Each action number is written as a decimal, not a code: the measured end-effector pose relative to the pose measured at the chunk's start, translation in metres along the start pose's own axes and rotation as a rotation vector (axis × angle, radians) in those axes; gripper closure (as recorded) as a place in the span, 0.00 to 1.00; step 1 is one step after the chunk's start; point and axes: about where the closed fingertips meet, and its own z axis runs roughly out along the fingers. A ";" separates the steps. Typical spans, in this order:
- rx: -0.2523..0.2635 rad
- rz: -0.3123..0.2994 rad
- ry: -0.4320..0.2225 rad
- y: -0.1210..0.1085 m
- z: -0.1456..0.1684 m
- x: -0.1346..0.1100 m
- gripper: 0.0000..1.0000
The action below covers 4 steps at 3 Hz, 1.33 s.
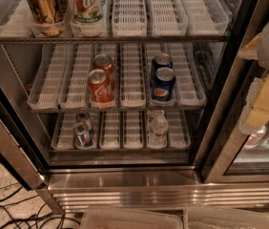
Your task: Pick pepsi can from middle shelf of fridge
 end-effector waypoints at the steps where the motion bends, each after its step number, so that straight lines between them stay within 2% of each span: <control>1: 0.000 0.000 0.000 0.000 0.000 0.000 0.00; 2: -0.025 0.001 -0.011 0.007 0.020 -0.017 0.00; 3: -0.069 -0.022 -0.057 0.031 0.050 -0.050 0.00; 4: -0.111 -0.031 -0.140 0.066 0.080 -0.085 0.00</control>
Offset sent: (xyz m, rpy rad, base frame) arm 0.0073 0.0500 -0.0482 0.0388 0.0740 0.0169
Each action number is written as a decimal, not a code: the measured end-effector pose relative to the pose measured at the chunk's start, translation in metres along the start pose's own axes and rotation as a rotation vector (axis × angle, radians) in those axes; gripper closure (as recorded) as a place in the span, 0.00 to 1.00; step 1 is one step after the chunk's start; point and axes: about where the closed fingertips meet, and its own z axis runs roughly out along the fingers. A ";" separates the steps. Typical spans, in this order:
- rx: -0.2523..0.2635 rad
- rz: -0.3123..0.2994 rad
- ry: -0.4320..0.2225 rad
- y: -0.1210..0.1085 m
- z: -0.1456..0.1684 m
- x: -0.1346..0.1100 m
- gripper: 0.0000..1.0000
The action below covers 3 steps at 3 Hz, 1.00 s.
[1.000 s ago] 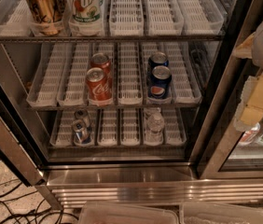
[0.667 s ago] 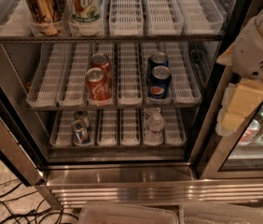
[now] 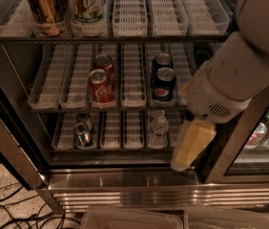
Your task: Pick pepsi can from middle shelf of fridge
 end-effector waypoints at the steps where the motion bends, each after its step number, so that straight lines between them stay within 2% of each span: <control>1: -0.018 0.001 -0.094 0.033 0.031 -0.028 0.00; 2: -0.023 0.001 -0.217 0.061 0.060 -0.043 0.00; 3: -0.004 0.001 -0.359 0.077 0.083 -0.054 0.00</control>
Offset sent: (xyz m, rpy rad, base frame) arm -0.0746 0.1311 -0.0621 0.5351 -0.0390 0.1016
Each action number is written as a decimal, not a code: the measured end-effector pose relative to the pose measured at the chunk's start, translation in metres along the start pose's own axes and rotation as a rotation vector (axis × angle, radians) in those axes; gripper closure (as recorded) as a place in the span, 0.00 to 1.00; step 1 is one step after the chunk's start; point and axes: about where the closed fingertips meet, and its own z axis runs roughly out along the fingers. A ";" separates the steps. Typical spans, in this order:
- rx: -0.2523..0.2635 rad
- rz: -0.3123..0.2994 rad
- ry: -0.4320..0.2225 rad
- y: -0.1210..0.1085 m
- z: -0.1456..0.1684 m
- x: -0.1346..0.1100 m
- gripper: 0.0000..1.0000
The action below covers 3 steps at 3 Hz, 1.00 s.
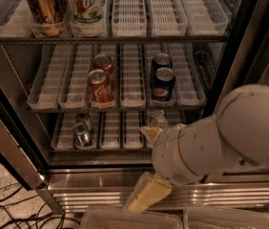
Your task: Pick pepsi can from middle shelf of fridge
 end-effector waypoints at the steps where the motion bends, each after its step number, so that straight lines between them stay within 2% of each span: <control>1: 0.002 0.042 -0.178 0.009 0.030 -0.004 0.00; 2: -0.002 0.080 -0.399 0.016 0.040 -0.026 0.00; 3: -0.003 0.050 -0.606 0.027 0.036 -0.058 0.00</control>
Offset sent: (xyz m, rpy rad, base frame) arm -0.0250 0.0995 0.0236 0.7301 -0.2621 0.2246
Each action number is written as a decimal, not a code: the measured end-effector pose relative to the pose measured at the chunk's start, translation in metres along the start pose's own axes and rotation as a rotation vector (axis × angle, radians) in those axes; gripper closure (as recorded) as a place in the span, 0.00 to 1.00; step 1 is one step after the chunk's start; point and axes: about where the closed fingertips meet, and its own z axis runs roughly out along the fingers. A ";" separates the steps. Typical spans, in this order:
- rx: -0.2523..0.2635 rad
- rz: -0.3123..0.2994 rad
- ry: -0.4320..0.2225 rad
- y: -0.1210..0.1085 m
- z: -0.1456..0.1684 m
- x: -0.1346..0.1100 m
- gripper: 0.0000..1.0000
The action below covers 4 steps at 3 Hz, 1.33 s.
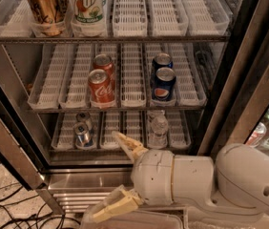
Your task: Pick pepsi can from middle shelf of fridge
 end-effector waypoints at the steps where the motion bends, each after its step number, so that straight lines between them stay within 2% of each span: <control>1: -0.025 -0.086 -0.035 0.008 0.009 -0.011 0.00; 2: 0.009 -0.078 -0.051 0.006 0.011 -0.008 0.00; 3: 0.105 -0.022 -0.134 0.008 0.013 0.004 0.00; 4: 0.254 0.003 -0.231 0.006 0.006 0.009 0.00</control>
Offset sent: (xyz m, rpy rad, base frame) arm 0.0007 0.0149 0.0033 0.0723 -0.0949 -0.0273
